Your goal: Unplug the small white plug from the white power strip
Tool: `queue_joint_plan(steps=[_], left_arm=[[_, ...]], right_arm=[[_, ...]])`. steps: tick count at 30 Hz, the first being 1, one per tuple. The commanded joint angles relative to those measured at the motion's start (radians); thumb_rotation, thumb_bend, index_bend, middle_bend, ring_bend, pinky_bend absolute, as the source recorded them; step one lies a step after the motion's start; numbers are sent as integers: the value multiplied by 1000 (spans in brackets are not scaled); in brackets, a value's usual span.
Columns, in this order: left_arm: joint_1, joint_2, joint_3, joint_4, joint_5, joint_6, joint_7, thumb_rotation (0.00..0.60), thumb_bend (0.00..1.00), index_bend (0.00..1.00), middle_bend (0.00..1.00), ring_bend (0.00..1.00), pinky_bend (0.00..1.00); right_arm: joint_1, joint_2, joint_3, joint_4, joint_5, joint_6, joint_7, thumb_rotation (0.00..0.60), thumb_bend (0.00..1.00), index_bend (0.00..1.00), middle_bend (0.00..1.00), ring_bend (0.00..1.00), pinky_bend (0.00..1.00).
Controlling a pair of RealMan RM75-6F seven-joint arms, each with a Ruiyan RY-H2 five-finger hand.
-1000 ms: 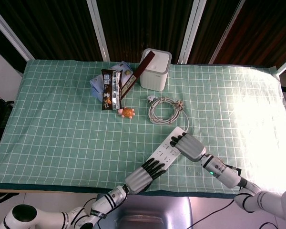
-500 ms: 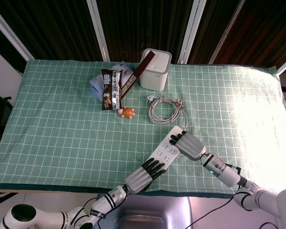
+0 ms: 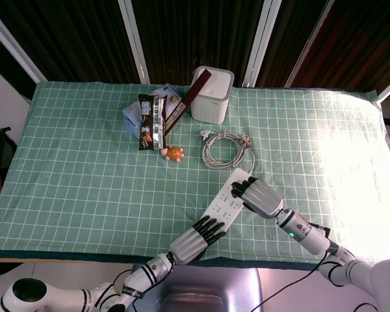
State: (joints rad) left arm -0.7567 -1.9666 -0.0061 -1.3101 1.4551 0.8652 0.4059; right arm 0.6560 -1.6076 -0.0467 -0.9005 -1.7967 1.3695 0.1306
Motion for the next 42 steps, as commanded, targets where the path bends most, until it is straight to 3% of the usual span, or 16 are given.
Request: queue_joint_plan(steps=[1, 13, 16, 26, 32, 36, 42], left_arm=[[-1, 4, -2, -3, 1, 1, -5, 536, 764, 0, 0, 0, 80], [-6, -5, 1, 14, -2, -10, -12, 542, 762, 0, 0, 0, 81], [-6, -10, 3, 18, -2, -11, -12, 536, 762, 0, 0, 0, 81], [-8, -23, 3, 31, 1, -11, -11, 539, 762, 0, 0, 0, 80], [-9, -37, 7, 41, 2, -15, -5, 537, 763, 0, 0, 0, 80], [-10, -37, 7, 40, 4, -13, -2, 537, 763, 0, 0, 0, 80], [-8, -34, 5, 42, -2, -15, -4, 537, 764, 0, 0, 0, 80]], right_arm=[[-11, -10, 1, 23, 10, 7, 36, 600, 546, 973, 668, 630, 692], [-29, -58, -17, 101, 10, 20, 82, 600, 546, 973, 669, 630, 694], [-36, -67, -13, 109, 37, -22, 60, 600, 546, 973, 669, 631, 694], [-5, 24, 13, -66, 91, -138, -1, 600, 543, 974, 670, 640, 701], [18, 89, 41, -223, 179, -277, -44, 600, 540, 974, 671, 640, 703], [19, 88, 51, -235, 171, -255, -75, 600, 540, 974, 671, 640, 703], [13, 73, 20, -175, 69, -145, -50, 600, 537, 974, 671, 640, 703]])
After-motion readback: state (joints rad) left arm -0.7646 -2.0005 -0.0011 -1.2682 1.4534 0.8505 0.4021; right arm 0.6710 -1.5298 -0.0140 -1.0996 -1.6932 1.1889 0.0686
